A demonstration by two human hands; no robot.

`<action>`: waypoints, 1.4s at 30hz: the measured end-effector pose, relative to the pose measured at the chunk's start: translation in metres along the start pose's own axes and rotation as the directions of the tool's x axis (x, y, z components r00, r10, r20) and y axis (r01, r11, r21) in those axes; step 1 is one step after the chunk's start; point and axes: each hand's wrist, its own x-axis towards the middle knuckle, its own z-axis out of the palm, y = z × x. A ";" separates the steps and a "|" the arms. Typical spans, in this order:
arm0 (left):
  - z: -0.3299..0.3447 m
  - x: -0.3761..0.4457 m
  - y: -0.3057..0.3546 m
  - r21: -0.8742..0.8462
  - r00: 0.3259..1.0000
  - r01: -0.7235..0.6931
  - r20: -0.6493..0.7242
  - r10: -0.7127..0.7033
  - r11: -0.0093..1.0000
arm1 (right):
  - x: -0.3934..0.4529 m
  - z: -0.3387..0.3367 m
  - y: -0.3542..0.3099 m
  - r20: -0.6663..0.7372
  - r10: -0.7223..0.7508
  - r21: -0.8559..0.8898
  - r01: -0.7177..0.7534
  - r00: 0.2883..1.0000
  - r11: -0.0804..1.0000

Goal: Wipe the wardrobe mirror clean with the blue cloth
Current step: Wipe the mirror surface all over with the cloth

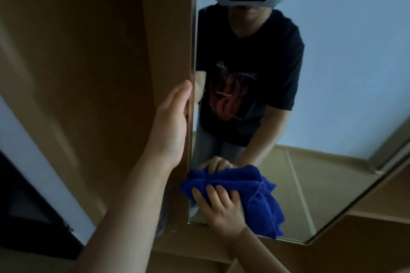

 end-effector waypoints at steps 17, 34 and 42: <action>-0.015 0.000 -0.099 -0.046 0.999 -0.051 0.010 0.051 0.998 | -0.106 0.079 -0.053 0.355 0.110 0.037 -0.131 0.928 0.991; -0.009 -0.019 -0.118 -0.070 0.998 -0.004 -0.066 0.000 0.998 | -0.175 0.028 0.011 0.451 0.281 -0.084 -0.273 0.847 0.958; -0.021 -0.073 -0.201 -0.155 0.828 0.448 -0.300 -0.474 0.881 | -0.206 0.000 0.047 0.470 0.309 -0.140 -0.276 0.827 0.951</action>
